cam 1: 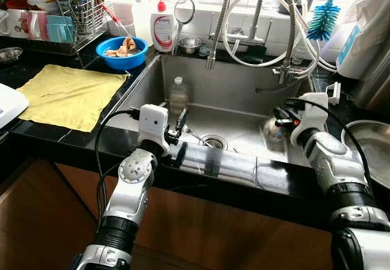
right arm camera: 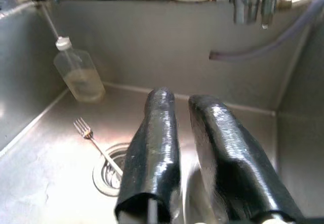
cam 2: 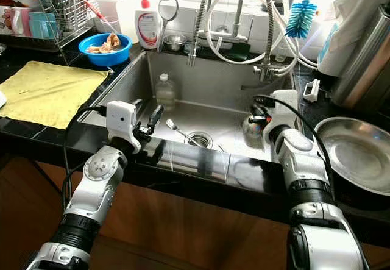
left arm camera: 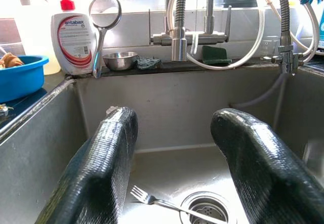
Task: Kitchen organization
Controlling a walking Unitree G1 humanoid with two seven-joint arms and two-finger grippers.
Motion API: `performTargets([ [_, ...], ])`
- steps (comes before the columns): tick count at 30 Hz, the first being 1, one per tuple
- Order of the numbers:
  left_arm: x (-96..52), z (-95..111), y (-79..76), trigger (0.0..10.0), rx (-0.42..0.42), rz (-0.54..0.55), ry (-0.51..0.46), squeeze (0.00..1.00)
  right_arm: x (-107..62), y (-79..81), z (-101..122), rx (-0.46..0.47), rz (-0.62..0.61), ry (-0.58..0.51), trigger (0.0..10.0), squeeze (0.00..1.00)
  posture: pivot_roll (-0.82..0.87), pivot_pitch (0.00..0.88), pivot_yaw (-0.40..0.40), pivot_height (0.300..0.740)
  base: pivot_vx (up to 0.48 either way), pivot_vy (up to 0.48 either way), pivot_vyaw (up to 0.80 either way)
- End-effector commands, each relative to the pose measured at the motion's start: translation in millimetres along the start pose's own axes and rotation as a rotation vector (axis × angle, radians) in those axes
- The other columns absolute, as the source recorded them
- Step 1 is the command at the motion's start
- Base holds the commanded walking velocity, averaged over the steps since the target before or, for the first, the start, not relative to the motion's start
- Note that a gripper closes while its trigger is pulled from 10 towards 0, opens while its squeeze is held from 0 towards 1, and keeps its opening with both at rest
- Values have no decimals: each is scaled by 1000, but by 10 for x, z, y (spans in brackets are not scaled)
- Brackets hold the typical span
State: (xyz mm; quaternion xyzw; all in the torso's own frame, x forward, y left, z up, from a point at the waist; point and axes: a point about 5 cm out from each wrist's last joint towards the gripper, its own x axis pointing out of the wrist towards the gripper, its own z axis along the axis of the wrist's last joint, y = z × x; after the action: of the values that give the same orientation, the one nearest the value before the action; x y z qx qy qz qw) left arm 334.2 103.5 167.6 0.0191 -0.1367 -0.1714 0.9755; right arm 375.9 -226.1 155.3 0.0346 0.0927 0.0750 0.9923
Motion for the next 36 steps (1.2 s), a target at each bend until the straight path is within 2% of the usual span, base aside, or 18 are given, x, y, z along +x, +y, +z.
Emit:
performTargets([
  [1, -5, 11, 9, 10000, -9, 2, -4, 0, 16, 4, 16, -9, -3, 2, 10000, 1000, 20, 0, -35, 740, 0, 0, 0],
  [7, -6, 9, 14, 10000, -7, 0, -2, 0, 29, 29, 42, -31, -15, -14, 10000, 1000, 20, 0, -34, 740, 0, 0, 0],
  [8, -3, 12, 15, 10000, -6, 0, -2, 0, 31, 38, 82, -45, -20, -32, 10000, 847, 21, 0, -35, 740, 0, 0, 0],
  [13, -2, 15, 15, 10000, -6, 0, -2, 0, 34, 41, 96, -49, -21, -40, 10000, 847, 21, 0, -35, 740, 0, 0, 0],
  [14, -5, 11, 20, 10000, -5, 2, 0, 0, 0, 34, 227, -90, -70, -103, 10000, 0, 18, 0, -34, 740, 0, 0, 0],
  [17, -16, 4, 43, 10000, 0, 10, 5, 0, -229, -8, 588, -144, -239, -298, 10000, 0, 20, 0, -33, 740, 0, 0, 0],
  [20, -15, 8, 59, 10000, 4, 13, 6, 0, -380, -34, 649, -167, -291, -344, 10000, 0, 18, 0, -30, 740, 0, 0, 0],
  [21, -15, 8, 59, 10000, 4, 13, 6, 0, -380, -34, 649, -167, -291, -344, 10000, 0, 18, 0, -30, 740, 0, 0, 0],
  [24, -9, 9, 87, 10000, 9, 16, 8, 0, -665, -109, 698, -193, -361, -405, 10000, 0, 5, 0, -25, 740, 0, 0, 0],
  [25, -9, 9, 90, 10000, 10, 17, 8, 0, -802, -138, 706, -200, -408, -417, 10000, 0, 1, 0, -25, 740, 0, 0, 0],
  [27, -9, 9, 90, 10000, 10, 17, 8, 0, -847, -145, 708, -204, -423, -420, 10000, 0, 1, 0, -25, 740, 0, 0, 0],
  [30, -11, 13, 79, 10000, 8, 16, 7, 0, -1135, -252, 677, -233, -528, -400, 10000, 0, -2, 0, -26, 740, 0, 0, 0],
  [34, -19, 17, 80, 10000, 7, 15, 7, 0, -1356, -396, 657, -232, -618, -377, 10000, 0, -5, 0, -30, 740, 0, 0, 0],
  [36, -21, 16, 82, 10000, 7, 16, 7, 0, -1425, -418, 650, -229, -643, -364, 10000, 0, -5, 0, -30, 740, 0, 0, 0],
])
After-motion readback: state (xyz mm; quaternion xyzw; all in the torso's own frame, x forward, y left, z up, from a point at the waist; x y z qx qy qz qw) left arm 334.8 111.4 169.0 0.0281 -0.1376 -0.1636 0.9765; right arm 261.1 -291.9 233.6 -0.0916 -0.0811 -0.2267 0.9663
